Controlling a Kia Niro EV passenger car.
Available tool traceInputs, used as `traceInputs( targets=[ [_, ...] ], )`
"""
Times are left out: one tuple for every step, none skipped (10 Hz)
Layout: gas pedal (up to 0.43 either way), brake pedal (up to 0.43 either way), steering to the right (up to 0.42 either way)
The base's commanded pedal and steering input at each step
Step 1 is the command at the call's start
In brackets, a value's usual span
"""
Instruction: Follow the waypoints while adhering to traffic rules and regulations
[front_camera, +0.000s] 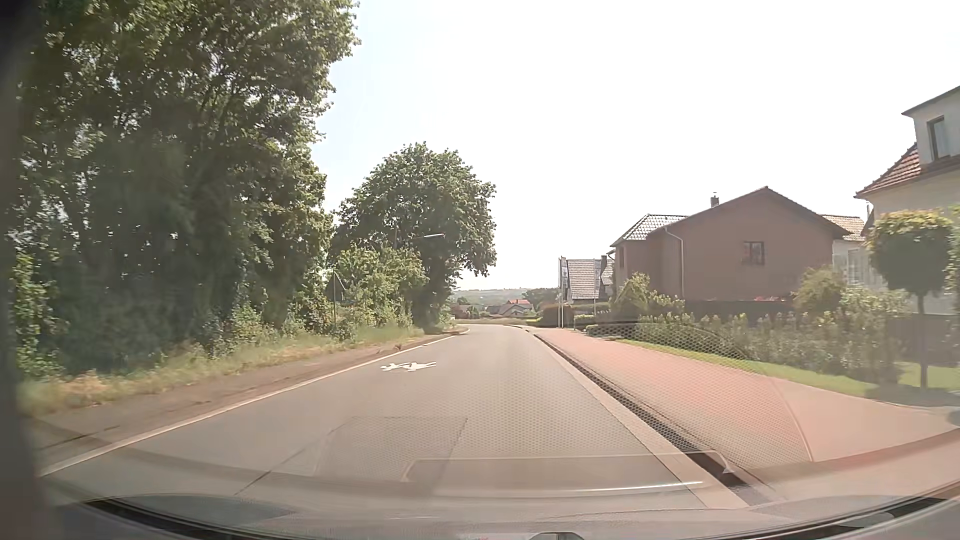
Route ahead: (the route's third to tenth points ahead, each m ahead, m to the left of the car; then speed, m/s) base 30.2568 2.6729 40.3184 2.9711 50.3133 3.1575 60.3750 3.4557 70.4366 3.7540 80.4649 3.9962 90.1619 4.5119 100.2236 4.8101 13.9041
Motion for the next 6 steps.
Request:
traceInputs(
  targets=[
    [0.150,0.000,0.000],
    [0.150,0.000,0.000],
    [0.150,0.000,0.000],
    [0.150,0.000,0.000],
    [0.150,0.000,0.000],
    [0.150,0.000,0.000]
  ],
)
